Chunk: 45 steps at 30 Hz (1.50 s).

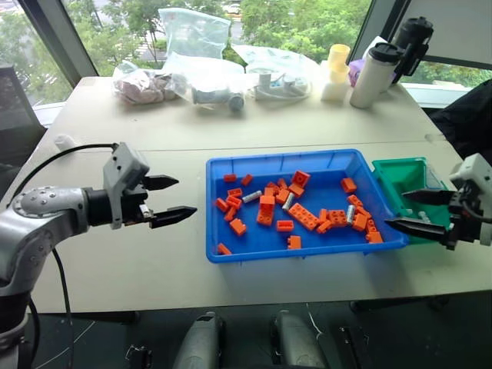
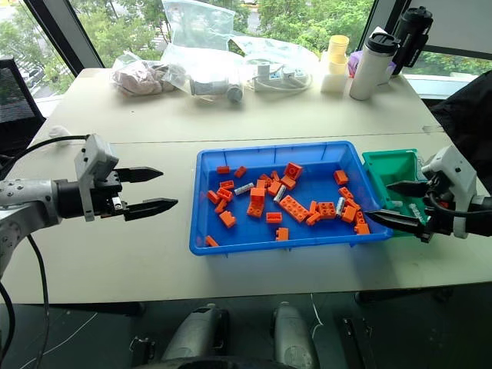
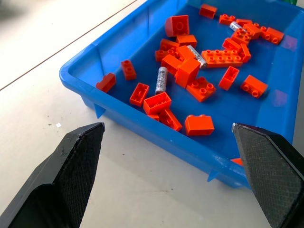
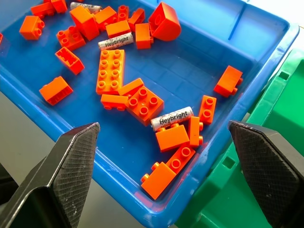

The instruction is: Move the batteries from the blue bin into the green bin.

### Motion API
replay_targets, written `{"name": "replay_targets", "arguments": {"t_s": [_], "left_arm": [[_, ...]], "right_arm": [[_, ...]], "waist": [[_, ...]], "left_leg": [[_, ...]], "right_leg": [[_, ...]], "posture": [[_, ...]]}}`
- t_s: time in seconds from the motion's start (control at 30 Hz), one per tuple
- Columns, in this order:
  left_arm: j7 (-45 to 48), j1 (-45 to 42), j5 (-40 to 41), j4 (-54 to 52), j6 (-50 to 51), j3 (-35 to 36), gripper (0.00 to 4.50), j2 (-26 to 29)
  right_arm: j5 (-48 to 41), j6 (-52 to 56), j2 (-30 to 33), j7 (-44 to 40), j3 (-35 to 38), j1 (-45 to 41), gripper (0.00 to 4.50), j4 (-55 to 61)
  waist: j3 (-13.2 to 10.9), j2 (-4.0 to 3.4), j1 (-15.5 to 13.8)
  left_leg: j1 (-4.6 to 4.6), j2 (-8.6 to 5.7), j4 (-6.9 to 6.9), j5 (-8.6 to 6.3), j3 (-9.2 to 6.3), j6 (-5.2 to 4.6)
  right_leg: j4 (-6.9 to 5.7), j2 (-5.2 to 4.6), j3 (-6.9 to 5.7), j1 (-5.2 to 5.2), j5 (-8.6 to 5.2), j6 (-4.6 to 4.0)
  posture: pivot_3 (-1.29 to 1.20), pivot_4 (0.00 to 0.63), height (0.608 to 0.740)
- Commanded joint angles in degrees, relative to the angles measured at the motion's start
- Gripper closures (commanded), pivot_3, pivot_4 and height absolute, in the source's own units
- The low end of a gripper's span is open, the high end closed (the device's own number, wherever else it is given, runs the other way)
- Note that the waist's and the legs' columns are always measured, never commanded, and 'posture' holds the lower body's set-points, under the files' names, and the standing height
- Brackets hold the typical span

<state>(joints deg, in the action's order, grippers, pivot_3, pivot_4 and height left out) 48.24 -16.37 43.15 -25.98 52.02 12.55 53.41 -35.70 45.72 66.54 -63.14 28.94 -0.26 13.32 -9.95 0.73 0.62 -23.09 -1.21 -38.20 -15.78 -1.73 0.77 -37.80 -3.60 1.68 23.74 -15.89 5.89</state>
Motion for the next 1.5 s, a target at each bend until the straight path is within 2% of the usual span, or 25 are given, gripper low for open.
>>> {"name": "replay_targets", "arguments": {"t_s": [0.03, 0.67, 0.9, 1.03, 1.2, 1.4, 1.5], "left_arm": [[-0.72, -0.07, -0.03, -0.62, -1.14, 1.89, 0.0, -0.03], [-0.08, 0.08, -0.11, -0.21, -2.05, 1.23, 0.0, -0.04], [2.39, -1.54, -2.91, 2.43, -4.86, -0.26, 0.0, 2.15], [9.14, -4.14, -6.95, 6.3, -8.16, -3.69, 0.0, 8.04], [17.56, -7.74, -7.35, 7.06, -9.79, -5.46, 0.0, 14.1], [17.96, -8.69, -6.01, 2.45, -8.16, -5.46, 0.0, 14.0], [16.32, -7.65, -5.49, 0.81, -7.24, -4.37, 0.0, 13.17]], "right_arm": [[0.1, -0.93, 0.52, -0.03, -0.11, -1.79, 0.03, 0.07], [1.02, -1.79, -0.41, 0.54, -3.72, -6.01, 0.03, -1.42], [-0.79, 0.18, -1.61, 1.37, -8.92, -13.87, 0.03, -1.56], [-1.48, 2.22, -5.31, 1.51, -18.1, -24.59, 0.03, -0.35], [4.27, 0.87, -15.75, 1.97, -33.16, -39.04, 0.03, -3.63], [14.59, -3.77, -26.84, 0.32, -47.38, -50.7, 0.03, -15.64], [19.6, -5.22, -31.01, -0.1, -52.07, -55.66, 0.03, -22.66]], "waist": [[0.0, 0.0, 0.0], [0.0, 0.0, 0.0], [-0.01, -0.02, 0.17], [-0.01, -0.01, 0.42], [-0.04, -0.05, 0.44], [-0.05, -0.02, 0.23], [-0.05, -0.02, 0.39]], "left_leg": [[0.0, 0.0, 0.0, 0.0, 0.0, 0.0], [0.0, 0.0, 0.0, 0.0, 0.0, 0.0], [0.0, 0.0, 0.01, 0.0, 0.0, 0.0], [0.04, 0.01, 0.03, 0.0, 0.02, 0.01], [-0.05, 0.01, 0.1, 0.0, 0.03, 0.01], [-0.39, -0.06, 0.02, 0.02, 0.05, 0.04], [-0.39, -0.05, 0.01, 0.03, 0.06, 0.05]], "right_leg": [[0.0, 0.0, 0.0, 0.0, 0.0, 0.0], [0.01, -0.02, 0.0, 0.0, 0.0, 0.0], [0.01, 0.0, 0.0, 0.02, 0.0, 0.0], [0.01, 0.02, 0.01, 0.01, 0.0, -0.01], [0.01, 0.03, 0.0, 0.17, -0.01, -0.02], [-0.09, -0.02, 0.0, 0.55, 0.0, 0.0], [-0.16, -0.02, 0.01, 0.61, 0.0, -0.01]], "posture": [[0.0, 0.15, 0.74], [0.0, 0.15, 0.74], [0.0, 0.15, 0.74], [0.0, 0.15, 0.74], [0.0, 0.15, 0.74], [0.0, 0.15, 0.74], [0.0, 0.15, 0.74]]}}
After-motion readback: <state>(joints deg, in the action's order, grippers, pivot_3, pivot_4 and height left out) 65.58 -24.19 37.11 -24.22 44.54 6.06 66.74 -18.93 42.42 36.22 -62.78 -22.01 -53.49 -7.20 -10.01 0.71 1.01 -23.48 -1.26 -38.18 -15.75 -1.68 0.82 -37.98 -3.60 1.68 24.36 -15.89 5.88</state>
